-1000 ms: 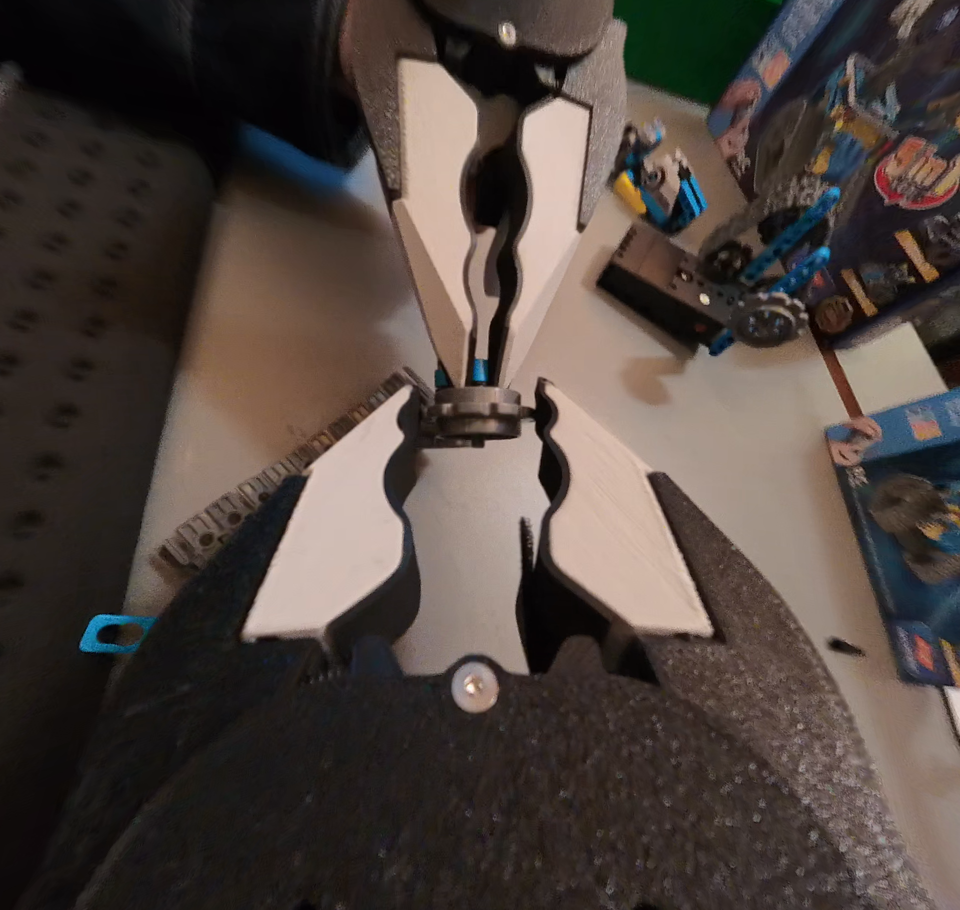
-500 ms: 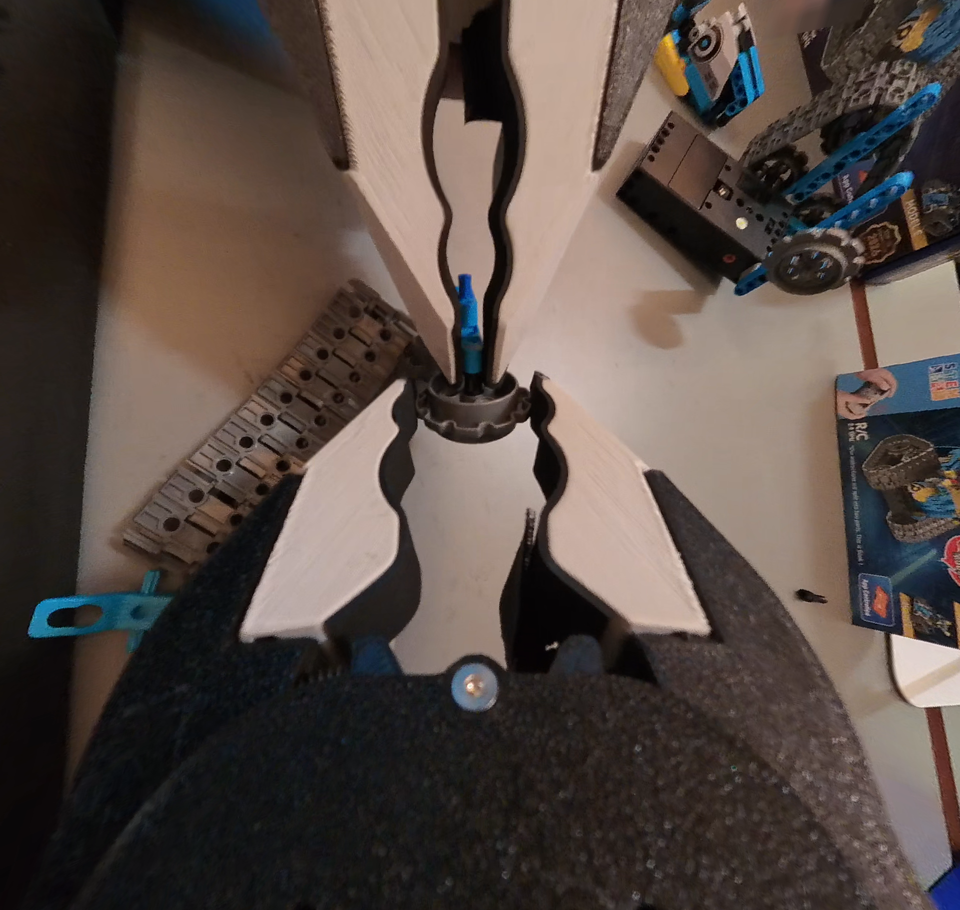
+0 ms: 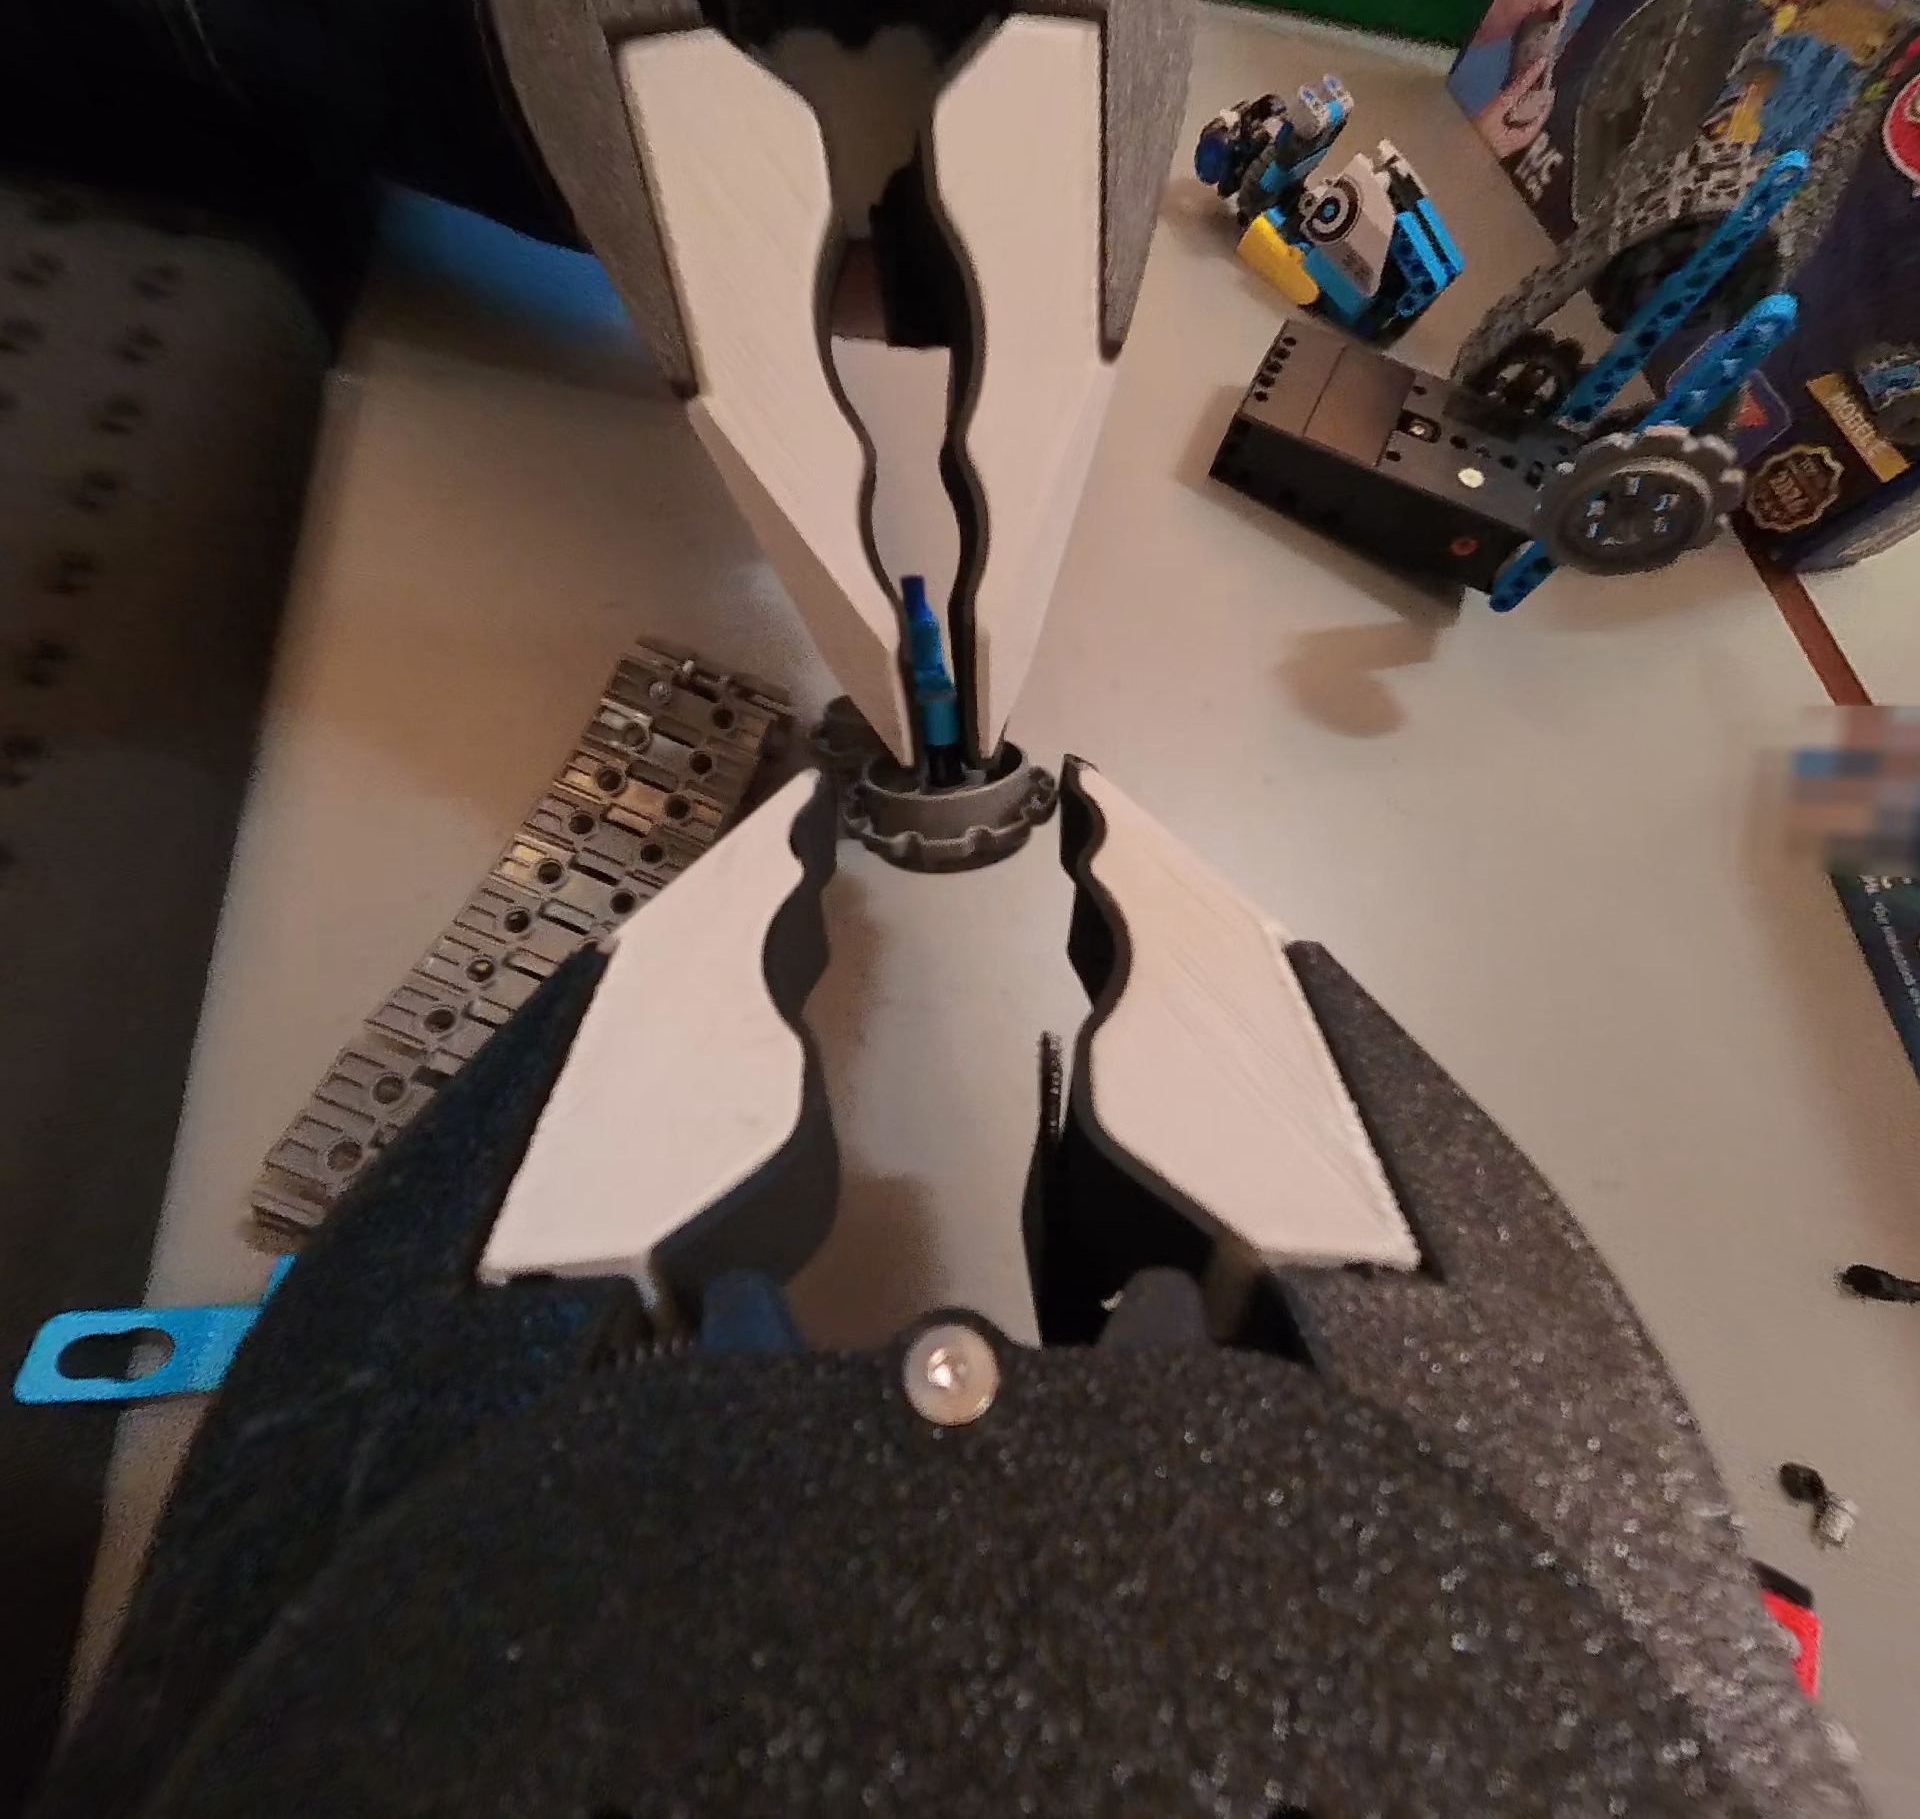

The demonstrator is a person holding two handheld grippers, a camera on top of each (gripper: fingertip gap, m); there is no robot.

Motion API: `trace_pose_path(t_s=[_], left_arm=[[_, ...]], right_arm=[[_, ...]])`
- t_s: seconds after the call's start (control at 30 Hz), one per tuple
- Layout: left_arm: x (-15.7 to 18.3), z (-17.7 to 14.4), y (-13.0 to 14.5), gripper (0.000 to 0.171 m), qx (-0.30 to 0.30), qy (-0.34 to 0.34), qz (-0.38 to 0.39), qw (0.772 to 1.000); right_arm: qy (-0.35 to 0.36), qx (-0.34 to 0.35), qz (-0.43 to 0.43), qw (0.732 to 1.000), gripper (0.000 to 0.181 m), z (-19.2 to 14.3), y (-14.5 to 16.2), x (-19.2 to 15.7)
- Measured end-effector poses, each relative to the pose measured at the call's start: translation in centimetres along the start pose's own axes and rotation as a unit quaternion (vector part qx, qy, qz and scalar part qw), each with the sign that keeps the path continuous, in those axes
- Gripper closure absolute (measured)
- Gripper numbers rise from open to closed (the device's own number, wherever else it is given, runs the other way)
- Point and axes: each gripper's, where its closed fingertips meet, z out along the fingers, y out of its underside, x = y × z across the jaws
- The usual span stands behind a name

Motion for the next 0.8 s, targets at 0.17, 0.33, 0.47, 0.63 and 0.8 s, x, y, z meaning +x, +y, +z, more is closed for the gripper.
trace_pose_path(t_s=[0.17, 0.33, 0.47, 0.63, 0.8], left_arm=[[-3.4, -0.2, 0.4, 0.166, 0.032, -0.062, -0.042, 0.997], [-3.6, 0.4, 1.5, 0.166, 0.017, -0.048, -0.081, 0.995], [-3.0, 1.8, 4.0, 0.165, -0.054, -0.042, -0.075, 0.995], [-2.2, 2.0, 4.0, 0.166, -0.056, -0.025, -0.075, 0.995], [-2.1, 0.8, 3.1, 0.156, -0.032, -0.003, -0.105, 0.994]], right_arm=[[0.054, 0.064, 0.052, 0.995, 0.138, -2.6, -0.9, 3.5], [0.133, 0.03, 0.09, 0.987, 0.141, -3.0, 1.5, 7.0], [0.126, -0.013, 0.062, 0.99, 0.142, -1.5, 2.5, 6.1], [0.105, -0.056, 0.025, 0.993, 0.144, 0.1, 3.4, 4.4], [0.101, -0.06, 0.024, 0.993, 0.146, 0.1, 3.5, 4.3]])
